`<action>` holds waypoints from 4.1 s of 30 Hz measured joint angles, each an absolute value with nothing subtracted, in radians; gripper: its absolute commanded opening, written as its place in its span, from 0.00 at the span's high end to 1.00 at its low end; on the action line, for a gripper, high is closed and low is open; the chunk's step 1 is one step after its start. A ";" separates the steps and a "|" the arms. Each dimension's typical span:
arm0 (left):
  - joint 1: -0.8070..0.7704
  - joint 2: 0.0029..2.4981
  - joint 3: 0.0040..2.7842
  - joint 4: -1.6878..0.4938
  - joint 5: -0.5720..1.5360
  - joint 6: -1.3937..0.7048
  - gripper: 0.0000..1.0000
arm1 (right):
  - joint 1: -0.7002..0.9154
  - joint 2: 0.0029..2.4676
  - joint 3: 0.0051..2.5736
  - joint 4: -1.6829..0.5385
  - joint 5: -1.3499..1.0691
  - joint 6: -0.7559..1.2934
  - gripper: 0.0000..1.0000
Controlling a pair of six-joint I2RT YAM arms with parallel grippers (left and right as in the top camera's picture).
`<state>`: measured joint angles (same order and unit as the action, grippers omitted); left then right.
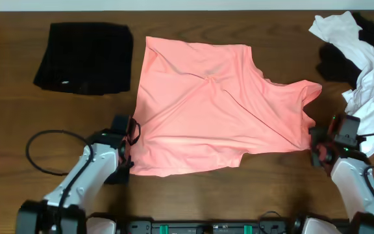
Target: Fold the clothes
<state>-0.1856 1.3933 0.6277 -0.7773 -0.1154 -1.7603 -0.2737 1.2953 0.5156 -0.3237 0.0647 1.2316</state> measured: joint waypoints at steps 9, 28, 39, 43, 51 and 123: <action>-0.186 1.407 0.628 -0.670 0.050 -1.818 0.69 | -0.216 1.328 0.516 -0.264 0.076 1.231 0.33; -0.186 1.407 0.628 -0.796 0.088 -1.536 0.69 | -0.192 1.380 0.518 -0.274 0.107 1.203 0.46; -0.186 1.407 0.628 -0.795 0.071 -1.480 0.76 | -0.192 1.407 0.527 -0.270 0.112 1.161 0.74; -0.186 1.407 0.628 -0.793 0.075 -1.459 0.80 | -0.192 1.411 0.527 -0.271 0.109 1.137 0.78; -0.186 1.407 0.628 -0.791 0.080 -1.439 0.94 | -0.192 1.418 0.526 -0.270 0.103 1.098 0.99; -0.179 1.215 0.529 -0.683 0.126 -1.147 0.94 | -0.192 1.249 0.519 -0.323 0.075 0.901 0.99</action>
